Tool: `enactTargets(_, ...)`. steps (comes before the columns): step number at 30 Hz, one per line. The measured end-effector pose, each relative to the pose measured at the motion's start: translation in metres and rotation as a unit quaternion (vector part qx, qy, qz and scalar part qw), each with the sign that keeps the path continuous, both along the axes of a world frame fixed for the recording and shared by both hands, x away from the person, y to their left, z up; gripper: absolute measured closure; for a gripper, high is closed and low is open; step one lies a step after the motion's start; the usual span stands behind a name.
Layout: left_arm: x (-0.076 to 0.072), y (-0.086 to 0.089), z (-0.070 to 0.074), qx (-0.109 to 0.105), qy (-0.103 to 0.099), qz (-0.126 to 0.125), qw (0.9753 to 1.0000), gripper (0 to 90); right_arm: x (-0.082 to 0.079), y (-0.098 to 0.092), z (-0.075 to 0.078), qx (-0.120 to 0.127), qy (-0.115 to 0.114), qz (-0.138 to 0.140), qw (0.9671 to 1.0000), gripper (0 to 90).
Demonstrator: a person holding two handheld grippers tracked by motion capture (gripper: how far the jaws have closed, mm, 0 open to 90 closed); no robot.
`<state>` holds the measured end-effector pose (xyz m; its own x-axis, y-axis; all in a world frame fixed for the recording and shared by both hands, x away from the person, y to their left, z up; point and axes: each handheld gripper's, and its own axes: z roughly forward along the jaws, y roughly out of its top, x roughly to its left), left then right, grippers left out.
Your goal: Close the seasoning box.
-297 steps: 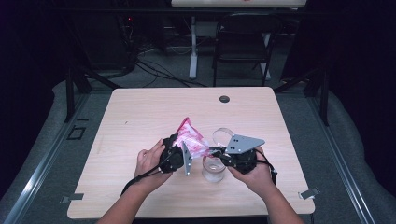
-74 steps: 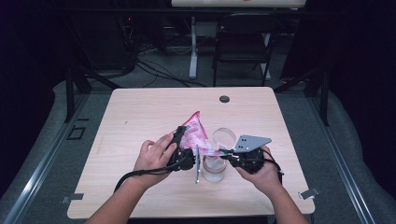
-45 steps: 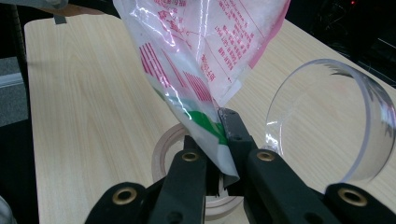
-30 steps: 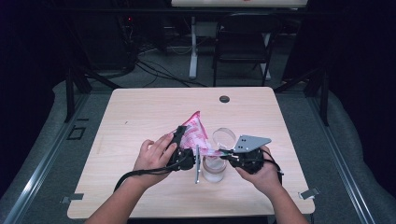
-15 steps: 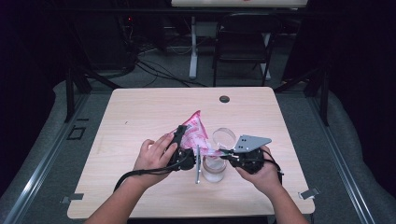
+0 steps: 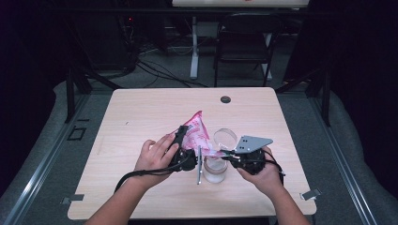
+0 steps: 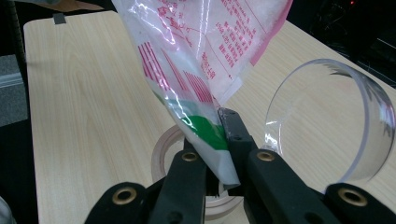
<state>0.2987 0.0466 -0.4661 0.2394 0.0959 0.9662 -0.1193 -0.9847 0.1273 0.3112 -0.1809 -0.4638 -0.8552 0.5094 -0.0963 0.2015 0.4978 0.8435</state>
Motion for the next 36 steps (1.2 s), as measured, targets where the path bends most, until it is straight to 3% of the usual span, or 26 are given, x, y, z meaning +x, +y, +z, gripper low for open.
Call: enactTargets(36, 0.0002, -0.0022, -0.0001, 0.004, -0.002, -0.003, 1.0000, 61.4, 0.0010, -0.0003, -0.0021, -0.004, 0.003, -0.001, 1.0000, 88.0)
